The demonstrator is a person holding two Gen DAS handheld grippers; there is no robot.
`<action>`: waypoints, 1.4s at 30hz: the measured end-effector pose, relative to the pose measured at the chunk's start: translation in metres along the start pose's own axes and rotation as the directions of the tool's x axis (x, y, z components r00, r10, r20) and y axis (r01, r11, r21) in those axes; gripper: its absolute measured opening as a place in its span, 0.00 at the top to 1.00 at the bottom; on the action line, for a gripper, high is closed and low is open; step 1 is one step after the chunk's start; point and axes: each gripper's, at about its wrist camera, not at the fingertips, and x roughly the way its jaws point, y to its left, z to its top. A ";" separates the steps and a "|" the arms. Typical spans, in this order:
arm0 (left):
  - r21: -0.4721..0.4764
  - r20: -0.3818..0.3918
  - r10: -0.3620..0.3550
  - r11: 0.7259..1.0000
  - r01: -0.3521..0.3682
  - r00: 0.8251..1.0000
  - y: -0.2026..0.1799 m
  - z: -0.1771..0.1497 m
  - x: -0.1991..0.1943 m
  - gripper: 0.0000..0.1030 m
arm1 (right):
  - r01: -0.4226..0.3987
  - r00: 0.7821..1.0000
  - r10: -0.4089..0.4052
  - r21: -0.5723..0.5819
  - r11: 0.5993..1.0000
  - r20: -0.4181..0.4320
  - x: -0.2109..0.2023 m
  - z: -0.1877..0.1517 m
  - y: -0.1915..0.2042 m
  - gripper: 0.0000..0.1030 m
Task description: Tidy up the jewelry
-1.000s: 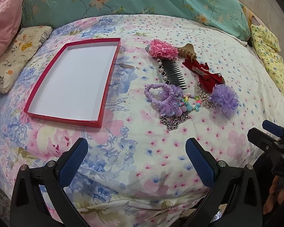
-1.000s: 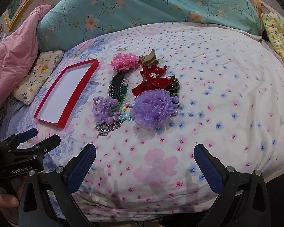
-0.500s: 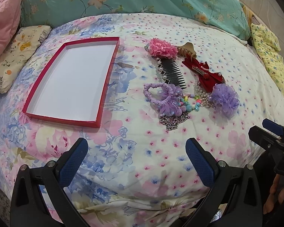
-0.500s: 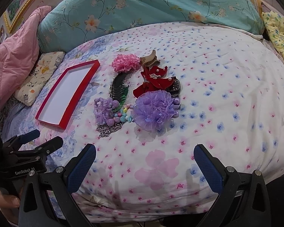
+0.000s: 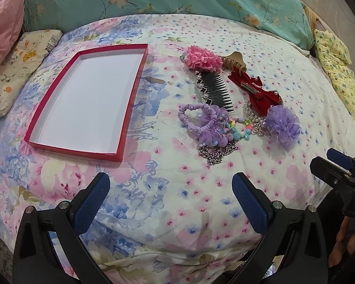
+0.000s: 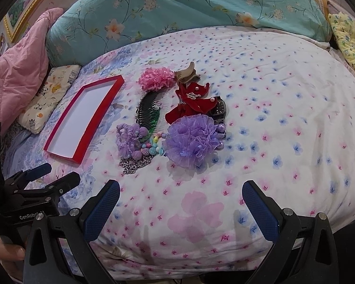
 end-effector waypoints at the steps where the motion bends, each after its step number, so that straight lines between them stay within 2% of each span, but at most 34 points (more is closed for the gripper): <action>1: -0.002 -0.003 -0.002 1.000 0.002 1.000 0.000 0.000 0.001 0.00 | 0.000 1.000 0.000 0.001 1.000 -0.001 0.001 0.001 -0.001 0.00; 12: -0.011 -0.025 -0.035 0.999 0.035 0.999 0.002 0.009 0.012 0.00 | 0.007 1.000 -0.007 0.024 1.000 0.002 0.009 0.008 -0.012 0.00; 20: -0.007 -0.010 -0.080 0.997 0.080 0.997 0.000 0.025 0.019 0.00 | 0.014 1.000 -0.014 0.015 1.000 0.010 0.020 0.019 -0.016 0.01; 25: 0.000 -0.011 -0.104 0.995 0.104 0.995 -0.003 0.038 0.032 0.00 | 0.022 1.000 -0.022 0.017 1.000 0.007 0.035 0.031 -0.019 0.06; 27: -0.001 -0.016 -0.111 0.994 0.111 0.994 -0.004 0.042 0.038 0.00 | 0.021 1.000 -0.020 0.032 0.999 -0.007 0.043 0.035 -0.022 0.11; 32: -0.007 -0.037 -0.136 0.991 0.136 0.990 -0.008 0.051 0.058 0.00 | 0.024 0.999 -0.023 0.048 0.999 -0.031 0.057 0.040 -0.026 0.13; 35: -0.005 -0.050 -0.141 0.990 0.141 0.989 -0.011 0.055 0.070 0.00 | 0.020 0.998 -0.017 0.062 0.998 -0.052 0.066 0.041 -0.031 0.21; 37: -0.006 -0.065 -0.144 0.990 0.144 0.987 -0.013 0.058 0.081 0.00 | 0.023 0.998 -0.019 0.067 0.997 -0.064 0.071 0.040 -0.032 0.23; 40: -0.012 -0.097 -0.168 0.986 0.167 0.981 -0.016 0.061 0.098 0.17 | 0.026 0.998 -0.022 0.071 0.997 -0.062 0.073 0.039 -0.034 0.28; 42: -0.013 -0.121 -0.188 0.982 0.187 0.975 -0.019 0.062 0.107 0.34 | 0.019 0.998 -0.015 0.077 0.997 -0.059 0.072 0.040 -0.035 0.41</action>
